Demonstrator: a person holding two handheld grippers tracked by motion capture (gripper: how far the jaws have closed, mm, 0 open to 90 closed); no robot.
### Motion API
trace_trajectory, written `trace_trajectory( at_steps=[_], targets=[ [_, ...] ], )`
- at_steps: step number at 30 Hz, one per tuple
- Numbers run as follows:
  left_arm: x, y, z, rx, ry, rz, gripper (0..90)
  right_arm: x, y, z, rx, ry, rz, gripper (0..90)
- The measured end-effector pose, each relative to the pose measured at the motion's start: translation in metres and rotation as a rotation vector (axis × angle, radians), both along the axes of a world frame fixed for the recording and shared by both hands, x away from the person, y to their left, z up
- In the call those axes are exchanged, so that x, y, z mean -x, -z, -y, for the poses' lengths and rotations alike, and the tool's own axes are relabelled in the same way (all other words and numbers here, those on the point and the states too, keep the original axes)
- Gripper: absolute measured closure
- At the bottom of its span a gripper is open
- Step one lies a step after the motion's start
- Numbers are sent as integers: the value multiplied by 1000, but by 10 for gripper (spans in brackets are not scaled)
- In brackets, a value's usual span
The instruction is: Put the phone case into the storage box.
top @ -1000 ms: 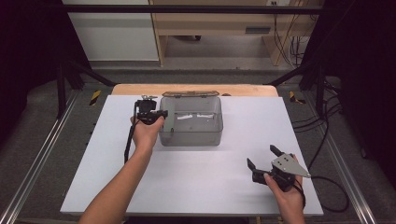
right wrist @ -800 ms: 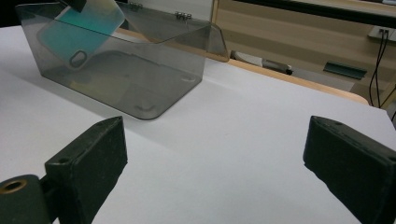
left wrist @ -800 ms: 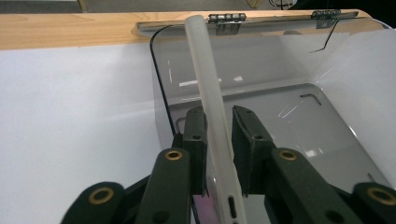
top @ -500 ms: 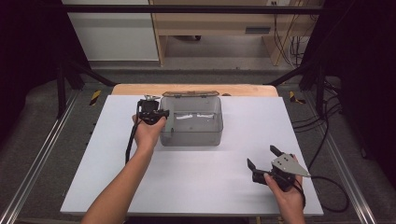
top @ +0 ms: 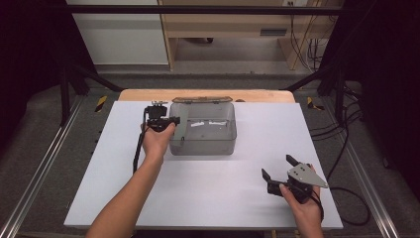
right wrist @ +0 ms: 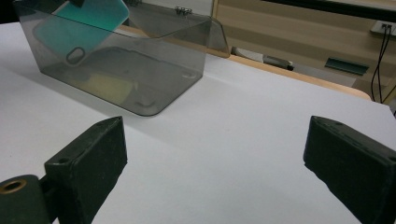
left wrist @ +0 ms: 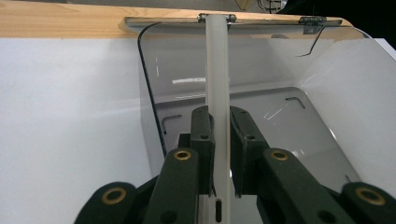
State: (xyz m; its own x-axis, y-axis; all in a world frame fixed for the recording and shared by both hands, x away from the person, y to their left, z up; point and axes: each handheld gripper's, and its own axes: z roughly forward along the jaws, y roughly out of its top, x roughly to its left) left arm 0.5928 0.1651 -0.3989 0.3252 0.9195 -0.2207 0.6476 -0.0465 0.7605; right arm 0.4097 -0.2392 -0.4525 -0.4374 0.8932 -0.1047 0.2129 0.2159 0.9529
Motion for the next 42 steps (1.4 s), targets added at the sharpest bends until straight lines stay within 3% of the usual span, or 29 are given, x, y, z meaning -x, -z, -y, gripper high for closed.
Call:
trace_trajectory(
  at_steps=[5,6,15,24,26,28,29,30,32,42],
  targets=[
    [0,-1,0,1,-4,6,813,0,0,0,0,-1,0,65],
    [0,-1,-1,22,-9,0,813,0,0,0,0,-1,0,65],
    [2,0,0,63,-10,-37,813,0,0,-1,3,-3,-1,66],
    [1,1,-1,48,-23,-44,806,0,1,-1,3,-4,-4,67],
    [0,2,-3,3,-30,-31,788,-1,1,-1,5,-6,-6,66],
    [0,2,-3,-1,-22,-28,781,-1,1,-1,6,-6,-7,67],
    [0,3,0,-40,-12,-10,775,-1,1,-1,6,-6,-7,66],
    [0,3,0,-40,-12,-10,767,-1,1,-1,6,-6,-7,66],
    [1,5,5,-92,-3,12,745,-1,1,-1,6,-4,-9,67],
    [0,9,9,-136,17,26,730,-1,2,0,7,-4,-12,66]
  ],
)
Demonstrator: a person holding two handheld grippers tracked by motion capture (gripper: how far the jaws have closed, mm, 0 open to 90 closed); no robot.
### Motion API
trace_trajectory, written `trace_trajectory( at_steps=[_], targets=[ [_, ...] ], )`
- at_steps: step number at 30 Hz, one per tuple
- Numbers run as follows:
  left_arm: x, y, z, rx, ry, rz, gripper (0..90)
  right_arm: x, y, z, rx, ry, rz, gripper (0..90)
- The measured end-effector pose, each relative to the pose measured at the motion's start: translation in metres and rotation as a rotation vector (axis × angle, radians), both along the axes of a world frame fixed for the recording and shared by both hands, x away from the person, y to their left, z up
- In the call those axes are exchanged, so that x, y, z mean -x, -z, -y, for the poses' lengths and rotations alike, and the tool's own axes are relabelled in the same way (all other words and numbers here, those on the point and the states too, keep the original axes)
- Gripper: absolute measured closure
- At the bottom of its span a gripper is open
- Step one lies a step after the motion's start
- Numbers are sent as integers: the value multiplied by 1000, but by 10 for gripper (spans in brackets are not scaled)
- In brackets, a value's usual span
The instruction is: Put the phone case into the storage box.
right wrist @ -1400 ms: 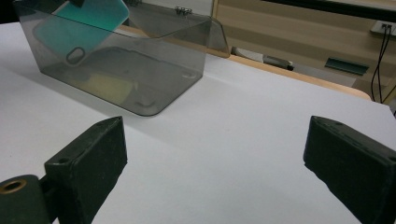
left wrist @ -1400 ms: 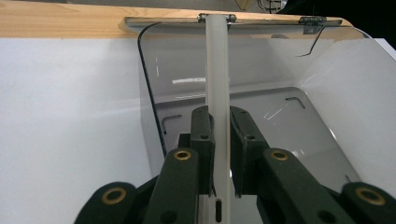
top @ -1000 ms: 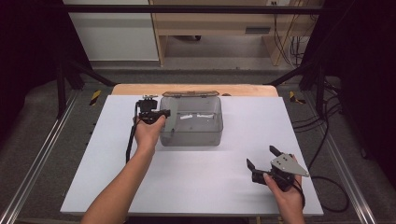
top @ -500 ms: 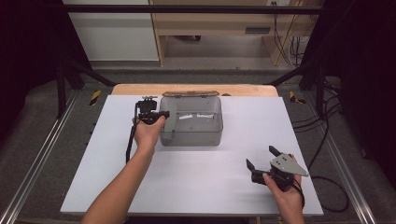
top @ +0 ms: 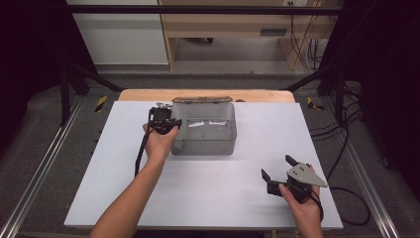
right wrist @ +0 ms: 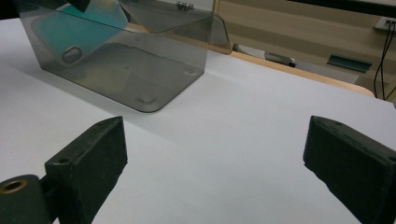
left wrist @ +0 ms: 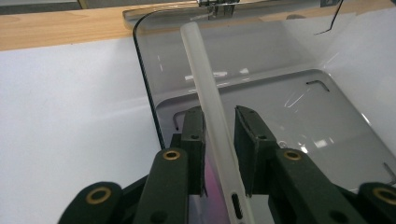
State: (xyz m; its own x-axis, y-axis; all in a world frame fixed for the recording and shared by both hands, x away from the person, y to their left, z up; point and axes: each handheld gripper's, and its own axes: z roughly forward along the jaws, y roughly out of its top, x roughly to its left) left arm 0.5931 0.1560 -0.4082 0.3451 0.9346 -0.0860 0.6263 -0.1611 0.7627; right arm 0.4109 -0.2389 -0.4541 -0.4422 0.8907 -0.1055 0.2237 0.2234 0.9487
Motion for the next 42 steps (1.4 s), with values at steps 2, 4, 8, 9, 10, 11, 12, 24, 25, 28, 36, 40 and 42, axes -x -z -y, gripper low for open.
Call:
trace_trajectory(
  at_steps=[2,4,8,9,10,11,12,24,25,28,36,40,42],
  targets=[
    [1,0,2,-19,4,6,718,0,0,0,1,0,-3,66],
    [1,1,3,-25,1,6,710,0,0,0,2,0,-3,67],
    [1,1,4,-24,-7,4,707,0,0,0,2,0,-6,67],
    [1,1,4,-27,-8,5,708,0,0,0,2,0,-6,67],
    [1,1,4,-27,-8,5,708,0,0,0,2,0,-6,67],
    [1,1,5,-31,-8,6,707,0,0,0,1,0,-8,67],
    [1,1,5,-31,-8,6,704,0,0,0,1,0,-8,67],
    [3,2,9,-79,2,33,659,0,0,0,-3,-4,-14,66],
    [3,2,9,-79,2,33,652,0,0,0,-4,-4,-15,66],
    [3,1,9,-83,3,35,651,0,0,-1,-4,-6,-15,66],
    [4,-1,8,-79,4,40,651,0,0,-1,-3,-9,-17,67],
    [5,-2,7,-74,13,41,639,0,0,-2,-4,-10,-17,66],
    [5,-3,7,-72,14,45,629,0,0,-2,-3,-10,-16,66]
  ],
)
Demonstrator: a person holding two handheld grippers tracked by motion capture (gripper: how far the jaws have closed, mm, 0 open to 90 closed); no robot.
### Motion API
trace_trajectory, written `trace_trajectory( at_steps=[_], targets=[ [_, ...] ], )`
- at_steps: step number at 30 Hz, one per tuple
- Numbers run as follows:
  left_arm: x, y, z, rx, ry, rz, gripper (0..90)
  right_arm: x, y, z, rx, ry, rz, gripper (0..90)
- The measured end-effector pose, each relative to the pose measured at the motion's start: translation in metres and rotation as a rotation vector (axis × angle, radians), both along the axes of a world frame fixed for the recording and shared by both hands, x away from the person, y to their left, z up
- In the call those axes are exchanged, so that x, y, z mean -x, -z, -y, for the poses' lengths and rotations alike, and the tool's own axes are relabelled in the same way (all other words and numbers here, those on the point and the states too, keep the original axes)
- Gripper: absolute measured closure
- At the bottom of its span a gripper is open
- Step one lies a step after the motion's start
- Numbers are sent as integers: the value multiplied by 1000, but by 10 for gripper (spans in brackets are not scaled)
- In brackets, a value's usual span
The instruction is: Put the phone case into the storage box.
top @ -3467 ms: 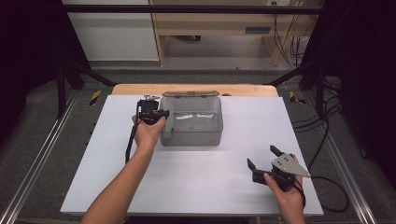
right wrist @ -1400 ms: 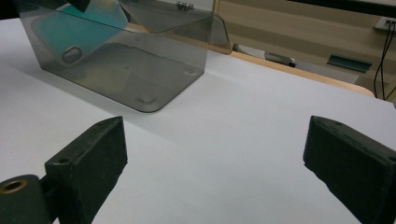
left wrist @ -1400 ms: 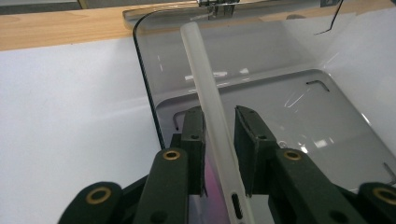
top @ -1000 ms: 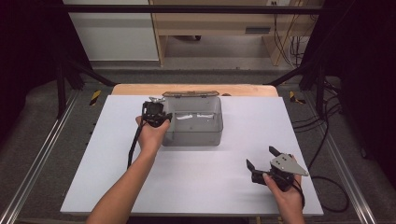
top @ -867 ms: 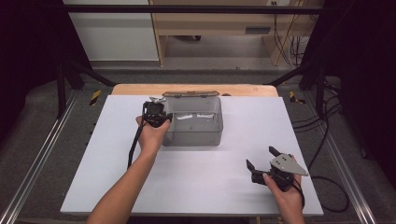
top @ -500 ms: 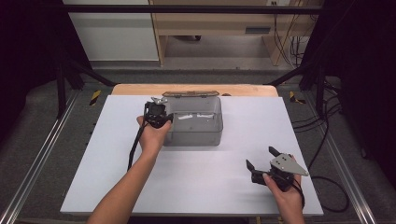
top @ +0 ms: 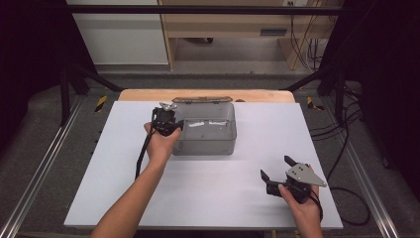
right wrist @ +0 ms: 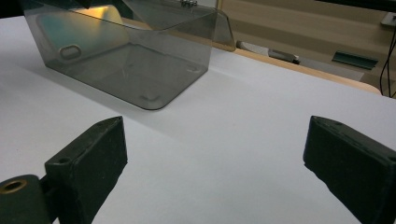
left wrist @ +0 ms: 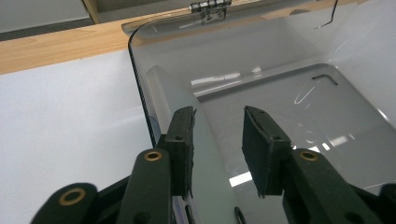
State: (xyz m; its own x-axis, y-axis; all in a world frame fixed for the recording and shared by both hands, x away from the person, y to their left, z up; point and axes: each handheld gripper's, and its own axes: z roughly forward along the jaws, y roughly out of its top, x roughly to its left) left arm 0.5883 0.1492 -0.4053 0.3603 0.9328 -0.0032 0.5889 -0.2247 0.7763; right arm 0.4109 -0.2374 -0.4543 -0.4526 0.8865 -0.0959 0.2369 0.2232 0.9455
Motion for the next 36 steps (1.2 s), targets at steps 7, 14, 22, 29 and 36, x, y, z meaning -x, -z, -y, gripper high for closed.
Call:
trace_trajectory(
  at_steps=[7,14,22,29,36],
  targets=[
    [3,-6,-1,19,16,34,590,0,0,0,0,-1,2,66],
    [6,-10,1,30,29,96,479,0,0,-1,5,-1,2,65],
    [10,-12,3,45,36,140,320,0,0,-1,6,-1,4,63],
    [12,-12,2,91,61,166,99,1,0,-1,9,-2,4,61],
    [24,-17,-8,183,78,232,47,0,0,-2,12,-3,-2,58]
  ],
)
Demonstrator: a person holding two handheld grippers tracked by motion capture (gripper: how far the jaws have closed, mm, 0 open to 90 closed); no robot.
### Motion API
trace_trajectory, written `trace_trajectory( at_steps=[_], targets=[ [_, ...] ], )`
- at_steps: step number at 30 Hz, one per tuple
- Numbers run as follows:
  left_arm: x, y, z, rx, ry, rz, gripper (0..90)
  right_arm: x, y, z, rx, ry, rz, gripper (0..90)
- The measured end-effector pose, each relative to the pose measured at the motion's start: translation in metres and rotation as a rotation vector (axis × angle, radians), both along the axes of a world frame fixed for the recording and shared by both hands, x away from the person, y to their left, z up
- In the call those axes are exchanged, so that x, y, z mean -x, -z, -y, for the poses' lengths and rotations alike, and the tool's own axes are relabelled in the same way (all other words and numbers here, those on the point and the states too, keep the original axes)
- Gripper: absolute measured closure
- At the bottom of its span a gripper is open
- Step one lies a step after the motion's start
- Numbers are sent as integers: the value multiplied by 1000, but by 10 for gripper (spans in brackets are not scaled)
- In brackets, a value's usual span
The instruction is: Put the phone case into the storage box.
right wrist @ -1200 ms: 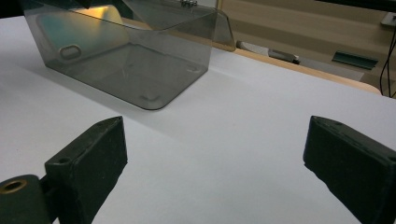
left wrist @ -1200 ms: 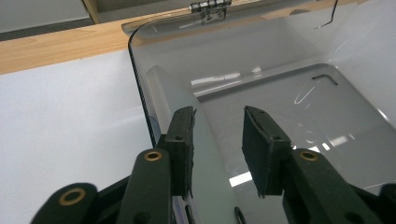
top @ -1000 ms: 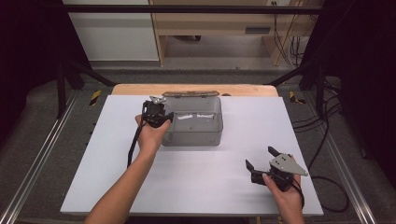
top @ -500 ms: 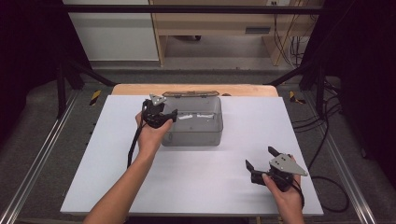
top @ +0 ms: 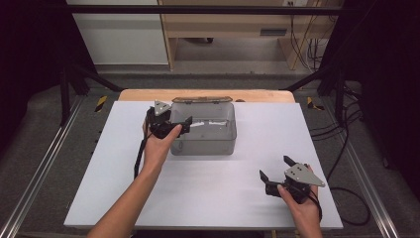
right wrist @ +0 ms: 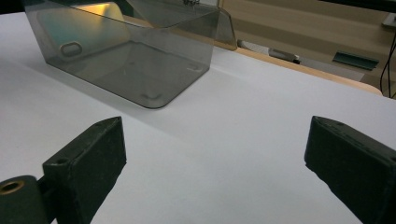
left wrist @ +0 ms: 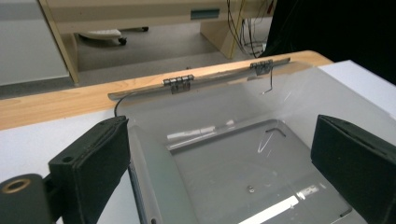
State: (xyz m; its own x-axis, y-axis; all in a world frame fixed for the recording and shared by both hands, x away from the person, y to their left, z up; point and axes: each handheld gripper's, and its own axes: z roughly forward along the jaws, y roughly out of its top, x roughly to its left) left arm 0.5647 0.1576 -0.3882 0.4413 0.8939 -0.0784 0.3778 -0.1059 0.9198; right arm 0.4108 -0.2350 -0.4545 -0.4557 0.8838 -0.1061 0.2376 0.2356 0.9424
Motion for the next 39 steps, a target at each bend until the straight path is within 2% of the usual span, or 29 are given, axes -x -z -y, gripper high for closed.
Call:
trace_trajectory(
  at_steps=[7,10,16,19,24,27,34,39],
  targets=[
    [12,-5,-12,30,8,45,42,0,0,0,1,-4,-2,56],
    [16,-5,-15,24,14,42,42,0,1,-1,2,-5,-2,54],
    [27,-6,-25,45,18,74,34,0,0,0,0,-6,-3,49],
    [32,-6,-32,40,28,82,32,0,0,0,0,-5,-3,47],
    [37,-5,-39,56,30,96,30,0,1,-1,2,-6,-2,42],
    [44,-4,-46,70,22,121,29,0,1,-1,1,-7,-2,41],
    [54,2,-59,106,8,131,29,1,1,0,0,-6,-4,39],
    [58,6,-68,110,-5,133,28,1,1,-1,-1,-8,-1,38]
  ],
)
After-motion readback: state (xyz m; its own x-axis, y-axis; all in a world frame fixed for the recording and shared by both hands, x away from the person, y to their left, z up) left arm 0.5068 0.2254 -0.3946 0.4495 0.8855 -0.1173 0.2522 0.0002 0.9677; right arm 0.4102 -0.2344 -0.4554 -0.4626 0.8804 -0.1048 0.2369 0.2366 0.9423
